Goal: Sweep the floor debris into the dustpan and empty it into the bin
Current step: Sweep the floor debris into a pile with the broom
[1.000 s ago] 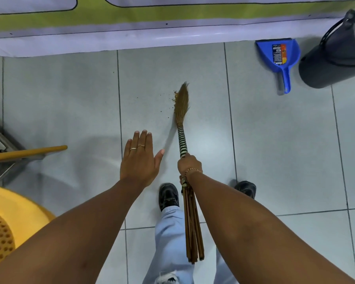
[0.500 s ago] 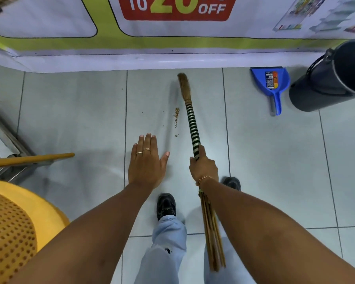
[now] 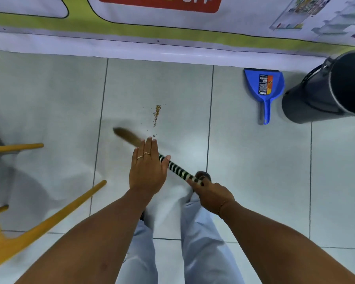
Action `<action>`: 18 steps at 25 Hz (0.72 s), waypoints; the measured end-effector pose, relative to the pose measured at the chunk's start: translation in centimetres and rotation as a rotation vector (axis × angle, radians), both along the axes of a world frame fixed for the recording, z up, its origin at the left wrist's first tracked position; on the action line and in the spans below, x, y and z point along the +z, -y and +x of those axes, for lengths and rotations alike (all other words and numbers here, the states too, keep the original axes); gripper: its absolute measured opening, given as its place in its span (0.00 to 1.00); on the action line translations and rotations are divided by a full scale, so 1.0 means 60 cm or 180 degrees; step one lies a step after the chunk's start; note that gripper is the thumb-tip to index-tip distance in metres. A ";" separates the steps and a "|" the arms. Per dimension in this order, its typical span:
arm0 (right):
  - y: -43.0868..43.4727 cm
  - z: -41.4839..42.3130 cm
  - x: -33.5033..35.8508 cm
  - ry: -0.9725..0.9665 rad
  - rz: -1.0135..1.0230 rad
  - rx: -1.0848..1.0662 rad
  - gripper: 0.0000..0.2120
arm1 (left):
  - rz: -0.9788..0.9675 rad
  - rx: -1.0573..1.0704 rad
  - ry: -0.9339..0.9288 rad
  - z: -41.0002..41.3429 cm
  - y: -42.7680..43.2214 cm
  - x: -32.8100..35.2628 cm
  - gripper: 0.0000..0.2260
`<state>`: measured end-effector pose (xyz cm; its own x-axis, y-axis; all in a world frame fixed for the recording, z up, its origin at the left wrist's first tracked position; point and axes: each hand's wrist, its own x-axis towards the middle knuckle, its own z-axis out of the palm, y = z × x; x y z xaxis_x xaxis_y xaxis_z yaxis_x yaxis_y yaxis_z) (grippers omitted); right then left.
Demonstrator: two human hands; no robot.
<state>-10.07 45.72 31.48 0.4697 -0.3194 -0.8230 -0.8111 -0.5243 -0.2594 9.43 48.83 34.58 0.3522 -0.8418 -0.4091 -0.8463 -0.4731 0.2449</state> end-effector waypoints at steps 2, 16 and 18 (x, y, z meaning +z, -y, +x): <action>0.033 -0.048 -0.011 -0.0300 0.0166 0.0175 0.28 | 0.0041 0.0096 -0.0078 -0.043 0.035 -0.012 0.31; 0.160 -0.011 -0.063 -0.0359 0.0157 -0.0653 0.24 | 0.0263 0.0304 0.0038 -0.089 0.084 -0.045 0.34; 0.147 -0.028 -0.042 -0.0169 0.0018 -0.0553 0.25 | 0.0265 0.0356 0.0057 -0.081 0.080 -0.037 0.35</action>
